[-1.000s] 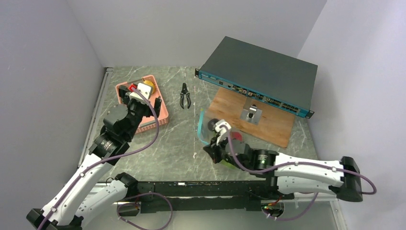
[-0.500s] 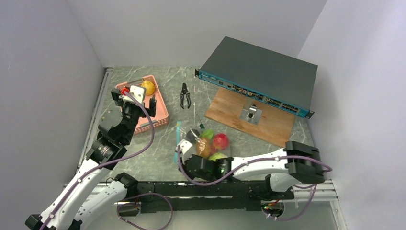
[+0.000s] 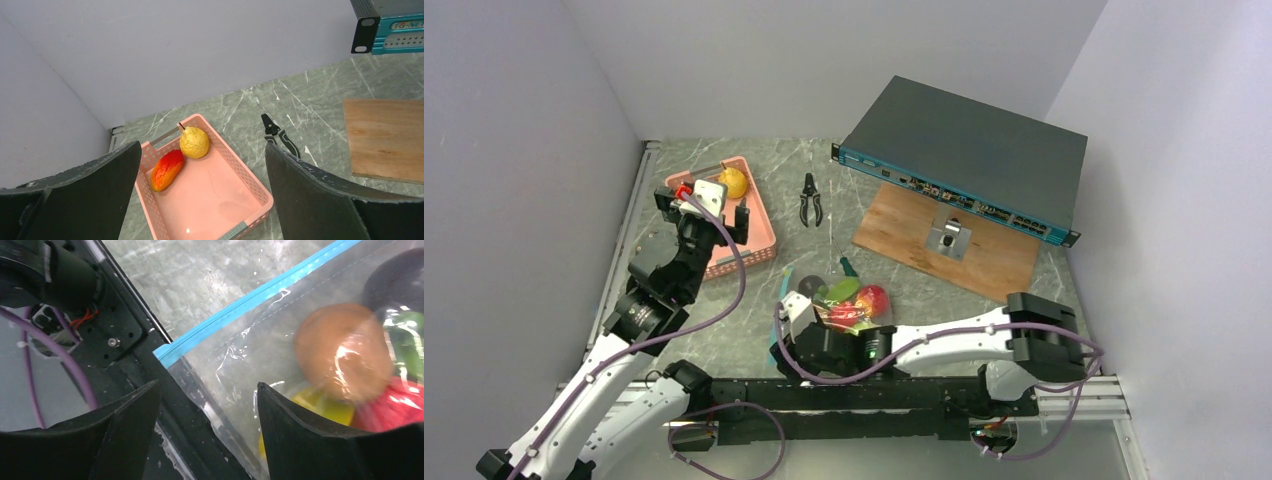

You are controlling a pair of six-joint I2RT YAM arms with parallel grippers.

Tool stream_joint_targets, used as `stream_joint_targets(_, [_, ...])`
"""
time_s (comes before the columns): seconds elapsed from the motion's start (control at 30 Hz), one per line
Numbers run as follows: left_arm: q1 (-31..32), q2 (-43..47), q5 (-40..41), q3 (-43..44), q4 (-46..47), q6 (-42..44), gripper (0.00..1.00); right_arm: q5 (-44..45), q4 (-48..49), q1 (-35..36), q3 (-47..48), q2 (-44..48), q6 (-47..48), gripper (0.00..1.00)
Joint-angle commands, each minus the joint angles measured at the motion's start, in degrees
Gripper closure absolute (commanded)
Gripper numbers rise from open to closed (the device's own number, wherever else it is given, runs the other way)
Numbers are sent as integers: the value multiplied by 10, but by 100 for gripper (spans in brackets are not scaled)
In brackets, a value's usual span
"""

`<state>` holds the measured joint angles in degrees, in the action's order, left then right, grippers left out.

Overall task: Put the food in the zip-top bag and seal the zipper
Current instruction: Place the zipper food storage bag at the center of the board, then reset both arms

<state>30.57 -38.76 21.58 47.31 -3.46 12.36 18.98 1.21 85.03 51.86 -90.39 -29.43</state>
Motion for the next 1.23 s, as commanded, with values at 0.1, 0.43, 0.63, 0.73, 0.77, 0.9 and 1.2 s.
stream_joint_targets(0.1, [0, 6, 13, -5, 30, -2, 0, 42, -64, 1, 5, 161, 14, 19])
stream_joint_targets(0.43, [1, 24, 2, -2, 26, -7, 0, 214, -236, 0, 32, 372, -5, 5])
stream_joint_targets(0.63, [0, 65, -29, 86, -106, -113, 0, 301, -319, 0, 134, 444, 49, 0])
stream_joint_targets(0.73, [0, 84, -45, 145, -177, -184, 0, 331, -347, 0, 205, 433, 79, 0])
stream_joint_targets(0.77, [1, 90, -51, 159, -189, -199, 0, 340, -359, 0, 231, 424, 87, 0])
stream_joint_targets(0.9, [1, 102, -72, 208, -225, -234, 0, 373, -376, 1, 310, 397, 116, 0])
stream_joint_targets(1.2, [1, 105, -92, 291, -315, -252, 0, 418, -285, 1, 308, 410, 190, 0])
